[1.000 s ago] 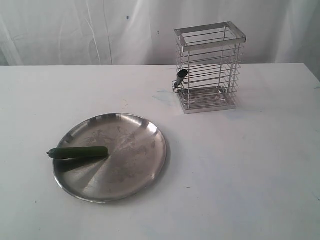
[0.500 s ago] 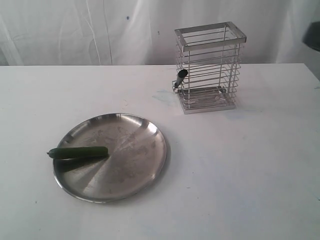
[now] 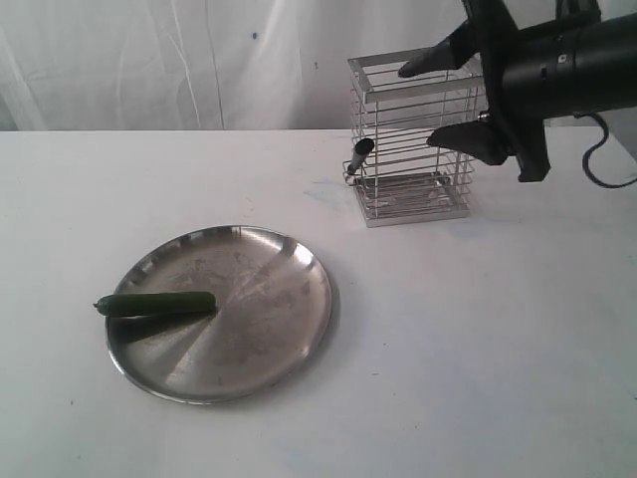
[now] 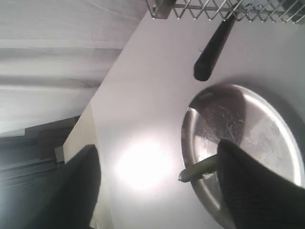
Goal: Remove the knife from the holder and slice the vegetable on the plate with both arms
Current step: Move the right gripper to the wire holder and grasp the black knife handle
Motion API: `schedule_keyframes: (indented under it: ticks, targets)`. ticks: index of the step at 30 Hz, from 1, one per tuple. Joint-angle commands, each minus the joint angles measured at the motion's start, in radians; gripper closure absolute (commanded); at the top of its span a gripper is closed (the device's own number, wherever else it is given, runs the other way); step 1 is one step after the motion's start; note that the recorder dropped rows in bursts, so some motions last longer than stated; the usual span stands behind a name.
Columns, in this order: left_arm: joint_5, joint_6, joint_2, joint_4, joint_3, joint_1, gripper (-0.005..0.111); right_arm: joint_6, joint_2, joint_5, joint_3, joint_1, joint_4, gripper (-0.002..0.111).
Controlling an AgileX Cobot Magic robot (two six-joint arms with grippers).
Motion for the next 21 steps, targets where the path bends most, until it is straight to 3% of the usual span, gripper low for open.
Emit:
schedule_keyframes:
  ticks: [1, 10, 21]
  targets:
    - [-0.001, -0.005, -0.007, -0.002, 0.005, -0.003, 0.107, -0.100, 0.114, 0.049, -0.041, -0.021, 0.118, 0.044]
    - [-0.001, -0.005, -0.007, -0.002, 0.005, -0.003, 0.107, -0.195, 0.230, 0.043, -0.051, -0.021, 0.159, 0.044]
    - [-0.001, -0.005, -0.007, -0.002, 0.005, -0.003, 0.107, -0.223, 0.381, 0.061, -0.211, 0.010, 0.158, 0.045]
